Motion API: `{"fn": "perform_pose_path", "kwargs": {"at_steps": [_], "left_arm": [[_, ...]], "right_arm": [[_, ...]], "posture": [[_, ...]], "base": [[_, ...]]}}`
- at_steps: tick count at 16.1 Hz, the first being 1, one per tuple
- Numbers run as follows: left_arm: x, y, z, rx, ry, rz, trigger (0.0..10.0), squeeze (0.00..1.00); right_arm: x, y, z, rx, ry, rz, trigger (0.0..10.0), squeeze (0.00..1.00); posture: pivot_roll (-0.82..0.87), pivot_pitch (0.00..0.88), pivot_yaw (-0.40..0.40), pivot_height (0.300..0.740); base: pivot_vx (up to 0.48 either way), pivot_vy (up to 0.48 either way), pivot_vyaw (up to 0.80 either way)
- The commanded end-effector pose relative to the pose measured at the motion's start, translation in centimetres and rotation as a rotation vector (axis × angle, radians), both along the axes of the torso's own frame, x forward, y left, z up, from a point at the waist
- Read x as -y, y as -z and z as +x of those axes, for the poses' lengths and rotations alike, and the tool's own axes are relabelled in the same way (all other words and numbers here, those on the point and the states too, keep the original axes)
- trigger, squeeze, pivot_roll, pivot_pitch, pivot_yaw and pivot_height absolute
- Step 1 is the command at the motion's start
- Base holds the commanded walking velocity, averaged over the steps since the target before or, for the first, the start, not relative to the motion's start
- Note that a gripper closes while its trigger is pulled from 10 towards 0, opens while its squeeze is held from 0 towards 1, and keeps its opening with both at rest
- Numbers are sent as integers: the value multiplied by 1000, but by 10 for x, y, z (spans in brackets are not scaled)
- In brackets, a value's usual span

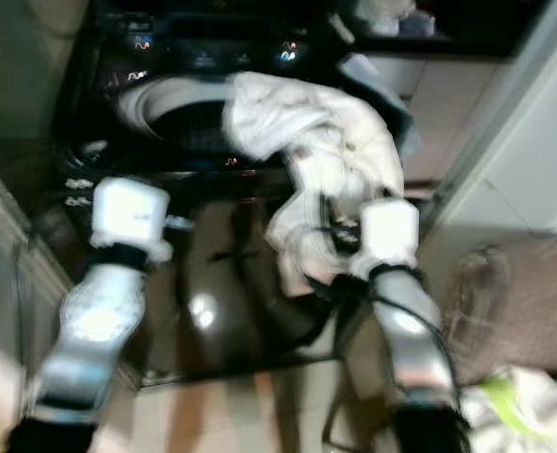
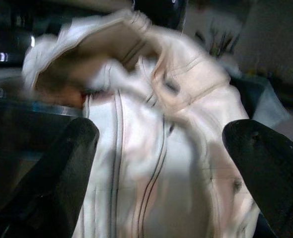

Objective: Clothes washing

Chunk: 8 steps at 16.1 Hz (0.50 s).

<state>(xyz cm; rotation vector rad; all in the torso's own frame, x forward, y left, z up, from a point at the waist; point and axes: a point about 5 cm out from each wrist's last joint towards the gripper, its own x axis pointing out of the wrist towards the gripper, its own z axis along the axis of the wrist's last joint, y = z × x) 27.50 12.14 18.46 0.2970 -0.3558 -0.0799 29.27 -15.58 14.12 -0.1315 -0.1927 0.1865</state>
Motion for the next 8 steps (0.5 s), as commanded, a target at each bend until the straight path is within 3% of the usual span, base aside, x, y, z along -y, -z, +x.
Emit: {"fn": "perform_pose_path", "kwargs": {"at_steps": [1, 4, 8], "left_arm": [[15, -7, -1, 25, 55, -18, 10000, 0], [12, -9, -3, 54, 28, -20, 10000, 0], [9, -11, -6, 56, 11, -11, 10000, 0]], "right_arm": [[20, 9, -4, -39, 53, -10, 10000, 0], [22, 18, -7, -73, 32, -10, 10000, 0], [40, 45, -29, -192, 57, -9, 10000, 0]], "posture": [[-26, 0, -65, 740], [-20, 0, -68, 740], [-6, 22, -68, 740]], "base": [[458, 0, 0], [458, 0, 0], [0, 0, 0]]}}
